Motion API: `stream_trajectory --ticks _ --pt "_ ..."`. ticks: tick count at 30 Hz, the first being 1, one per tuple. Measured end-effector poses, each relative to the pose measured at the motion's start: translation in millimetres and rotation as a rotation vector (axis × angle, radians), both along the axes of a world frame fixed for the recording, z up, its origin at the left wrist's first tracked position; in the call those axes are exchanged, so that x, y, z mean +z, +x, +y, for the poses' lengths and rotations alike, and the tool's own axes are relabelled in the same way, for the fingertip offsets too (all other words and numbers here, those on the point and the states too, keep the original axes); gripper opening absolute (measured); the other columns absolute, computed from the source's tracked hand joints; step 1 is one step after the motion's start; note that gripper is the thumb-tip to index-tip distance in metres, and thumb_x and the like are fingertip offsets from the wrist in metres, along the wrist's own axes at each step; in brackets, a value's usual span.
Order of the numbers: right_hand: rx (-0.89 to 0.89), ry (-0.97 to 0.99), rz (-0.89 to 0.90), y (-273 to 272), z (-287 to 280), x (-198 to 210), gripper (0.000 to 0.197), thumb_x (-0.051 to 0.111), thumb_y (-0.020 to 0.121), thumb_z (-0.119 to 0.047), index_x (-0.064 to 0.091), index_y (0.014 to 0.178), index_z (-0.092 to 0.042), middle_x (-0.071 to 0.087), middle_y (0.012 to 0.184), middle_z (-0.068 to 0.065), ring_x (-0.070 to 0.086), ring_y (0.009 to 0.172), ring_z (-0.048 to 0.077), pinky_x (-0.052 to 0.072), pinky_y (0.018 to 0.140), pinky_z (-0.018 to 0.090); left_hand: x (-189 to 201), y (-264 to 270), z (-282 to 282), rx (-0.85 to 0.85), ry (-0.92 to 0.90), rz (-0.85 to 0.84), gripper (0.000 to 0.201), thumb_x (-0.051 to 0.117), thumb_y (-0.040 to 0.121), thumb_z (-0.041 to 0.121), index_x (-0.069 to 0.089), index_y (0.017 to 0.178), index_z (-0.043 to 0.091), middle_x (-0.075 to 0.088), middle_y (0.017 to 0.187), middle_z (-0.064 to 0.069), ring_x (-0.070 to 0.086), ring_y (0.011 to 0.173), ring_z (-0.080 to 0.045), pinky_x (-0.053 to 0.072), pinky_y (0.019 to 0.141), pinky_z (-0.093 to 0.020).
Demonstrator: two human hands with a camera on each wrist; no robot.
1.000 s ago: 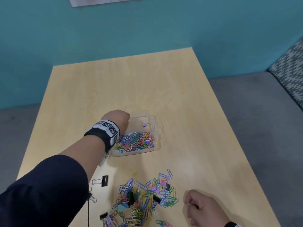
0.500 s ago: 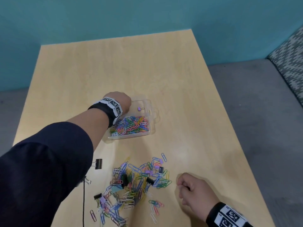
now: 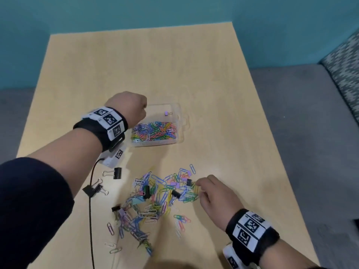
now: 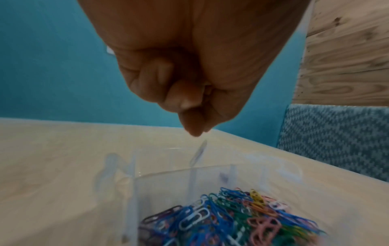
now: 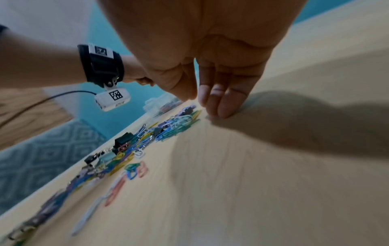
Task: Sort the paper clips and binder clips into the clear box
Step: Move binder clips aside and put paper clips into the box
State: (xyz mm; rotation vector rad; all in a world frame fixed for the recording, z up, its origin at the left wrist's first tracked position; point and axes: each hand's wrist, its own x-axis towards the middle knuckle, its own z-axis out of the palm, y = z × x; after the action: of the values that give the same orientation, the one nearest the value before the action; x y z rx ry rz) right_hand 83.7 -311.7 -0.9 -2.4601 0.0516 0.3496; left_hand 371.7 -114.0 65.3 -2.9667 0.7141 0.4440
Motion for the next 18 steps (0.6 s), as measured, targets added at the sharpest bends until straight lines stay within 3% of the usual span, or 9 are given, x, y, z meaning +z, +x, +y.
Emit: stream_trajectory --ticks 3,6,11,14,16,18 --pt "0.171 -0.173 -0.059 17.6 7.6 -1.6 0.027 0.054 0.081 -0.011 0.055 0.106 -0.021 0.051 0.097 0.000 0.050 0.086 0.024 0.050 0.062 0.037 6.3 -53.9 25.7 0.118 -0.286 -0.057 0.030 0.049 0.088 0.019 0.062 0.116 0.019 0.069 0.100 -0.008 0.061 0.090 -0.031 0.049 0.074 -0.036" --pt "0.320 -0.332 -0.097 20.5 12.2 -3.3 0.027 0.057 0.071 -0.004 0.060 0.096 -0.016 0.054 0.094 0.004 0.050 0.081 0.028 0.048 0.062 0.040 3.7 -130.6 47.6 0.142 -0.521 -0.102 0.027 0.056 0.087 0.013 0.066 0.111 0.017 0.064 0.099 -0.005 0.062 0.086 -0.027 0.049 0.073 -0.034" --pt "0.334 -0.394 -0.131 -4.9 11.2 2.4 0.050 0.054 0.069 -0.006 0.055 0.119 -0.012 0.055 0.105 0.007 0.051 0.090 0.030 0.050 0.070 0.040 -19.6 -267.3 81.9 0.001 -0.468 -0.002 0.030 0.066 0.075 0.011 0.067 0.104 0.016 0.060 0.098 -0.001 0.060 0.085 -0.020 0.051 0.070 -0.029" --pt "0.415 -0.416 -0.133 -31.1 13.8 -2.8 0.054 0.060 0.071 -0.011 0.054 0.124 -0.007 0.055 0.121 0.012 0.052 0.112 0.033 0.052 0.086 0.042 -38.9 -326.0 98.2 -0.058 -0.441 0.014 0.028 0.047 0.079 0.019 0.063 0.102 0.019 0.060 0.109 -0.004 0.061 0.093 -0.023 0.054 0.069 -0.026" --pt "0.483 -0.453 -0.088 -44.4 19.0 -8.0 0.061 0.064 0.074 -0.018 0.049 0.131 -0.004 0.049 0.135 0.017 0.045 0.127 0.036 0.045 0.099 0.045 -56.1 -352.8 109.1 -0.159 -0.420 -0.022 0.028 0.043 0.083 0.020 0.056 0.107 0.016 0.058 0.116 -0.010 0.054 0.102 -0.027 0.053 0.077 -0.029" --pt "0.527 -0.449 -0.065 -50.4 25.1 -7.9 0.062 0.062 0.076 -0.023 0.047 0.133 -0.005 0.046 0.139 0.017 0.042 0.131 0.037 0.042 0.103 0.047 -70.3 -369.2 116.1 -0.259 -0.413 -0.080 0.026 0.041 0.086 0.019 0.054 0.108 0.012 0.062 0.115 -0.018 0.050 0.107 -0.030 0.045 0.091 -0.033"
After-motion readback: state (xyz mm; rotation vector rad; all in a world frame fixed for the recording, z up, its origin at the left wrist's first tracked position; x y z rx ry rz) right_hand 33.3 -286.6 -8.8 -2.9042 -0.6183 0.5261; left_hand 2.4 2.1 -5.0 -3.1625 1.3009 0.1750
